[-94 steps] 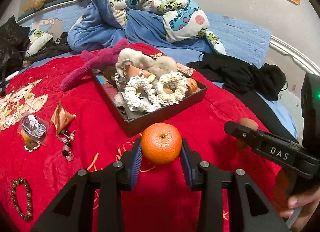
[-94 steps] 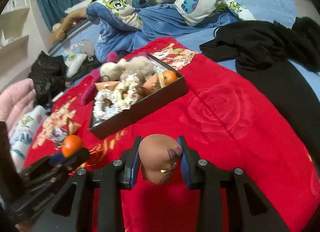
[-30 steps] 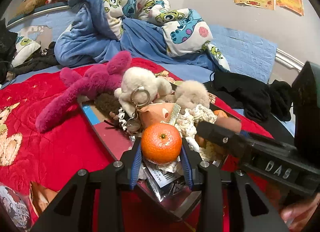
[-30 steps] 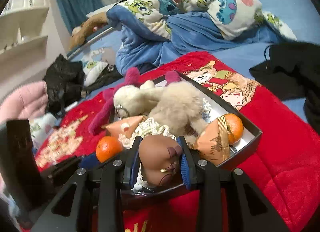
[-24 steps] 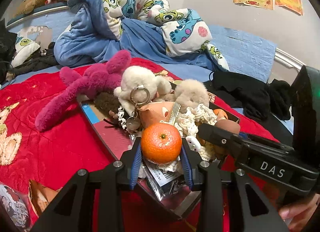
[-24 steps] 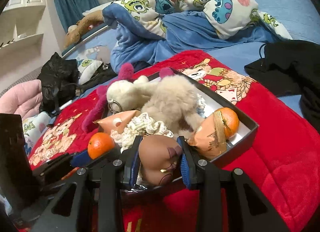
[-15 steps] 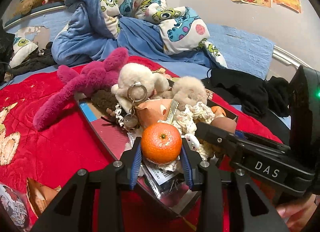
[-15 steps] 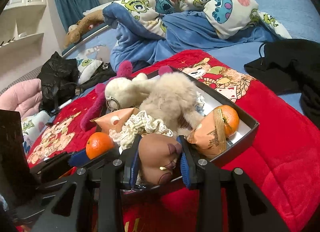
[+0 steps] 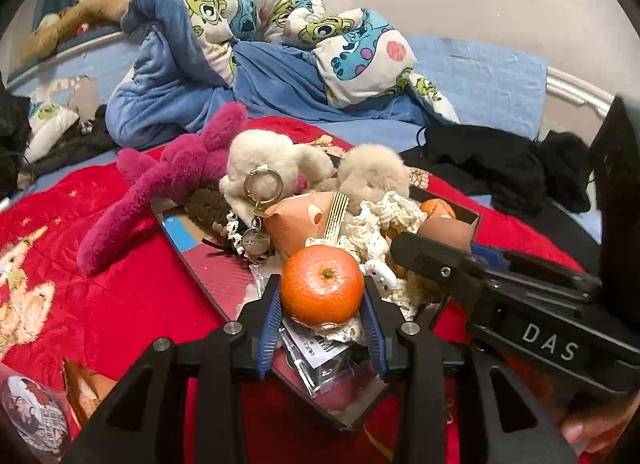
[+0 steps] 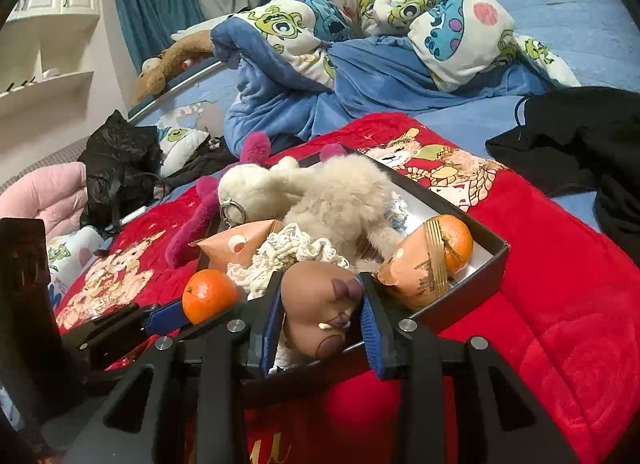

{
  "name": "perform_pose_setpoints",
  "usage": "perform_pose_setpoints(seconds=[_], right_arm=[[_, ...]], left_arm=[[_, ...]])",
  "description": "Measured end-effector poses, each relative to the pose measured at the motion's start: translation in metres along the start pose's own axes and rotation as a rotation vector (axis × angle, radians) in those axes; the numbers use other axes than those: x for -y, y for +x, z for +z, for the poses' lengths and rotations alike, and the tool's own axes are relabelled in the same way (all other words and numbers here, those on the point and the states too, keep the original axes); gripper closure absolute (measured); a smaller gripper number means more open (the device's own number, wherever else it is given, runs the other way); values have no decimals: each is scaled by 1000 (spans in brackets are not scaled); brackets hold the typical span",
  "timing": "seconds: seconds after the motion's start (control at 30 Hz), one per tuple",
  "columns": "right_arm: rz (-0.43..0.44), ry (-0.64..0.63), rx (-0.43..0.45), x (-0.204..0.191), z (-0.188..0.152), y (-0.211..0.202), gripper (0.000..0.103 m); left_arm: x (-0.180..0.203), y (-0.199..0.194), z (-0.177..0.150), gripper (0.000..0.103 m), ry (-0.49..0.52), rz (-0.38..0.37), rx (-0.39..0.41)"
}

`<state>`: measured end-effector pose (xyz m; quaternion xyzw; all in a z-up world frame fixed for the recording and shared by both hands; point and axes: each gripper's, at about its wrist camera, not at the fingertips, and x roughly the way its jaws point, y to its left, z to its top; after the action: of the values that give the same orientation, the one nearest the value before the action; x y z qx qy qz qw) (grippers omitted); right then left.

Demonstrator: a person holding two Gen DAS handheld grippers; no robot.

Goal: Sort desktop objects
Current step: 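Lower the tangerine and brown plush toy down into the tray, then open both tools to release the items and pull back from the tray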

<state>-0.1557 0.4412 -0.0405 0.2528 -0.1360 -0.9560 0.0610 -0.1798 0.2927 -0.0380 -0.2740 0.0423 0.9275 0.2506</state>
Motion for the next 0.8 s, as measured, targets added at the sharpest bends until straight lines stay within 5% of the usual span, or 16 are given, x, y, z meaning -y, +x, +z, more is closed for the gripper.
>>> perform_pose_setpoints(seconds=[0.17,0.23,0.4,0.57,0.8], right_arm=[[-5,-25,10,-6,-1,-3,61],[-8,-35,17,-8,-1,-5,54],[-34,-70,45,-16,-3,-11,29],[-43,-115,81,-24,-5,-19,0],[-72,-65,91,-14,-3,-21,0]], left_arm=[[-1,-1,0,57,-1,8,3],[-2,-2,-1,29,-7,25,4],[4,-6,-1,0,29,35,29],[2,-8,-2,0,24,47,38],[0,-10,-2,0,14,44,46]])
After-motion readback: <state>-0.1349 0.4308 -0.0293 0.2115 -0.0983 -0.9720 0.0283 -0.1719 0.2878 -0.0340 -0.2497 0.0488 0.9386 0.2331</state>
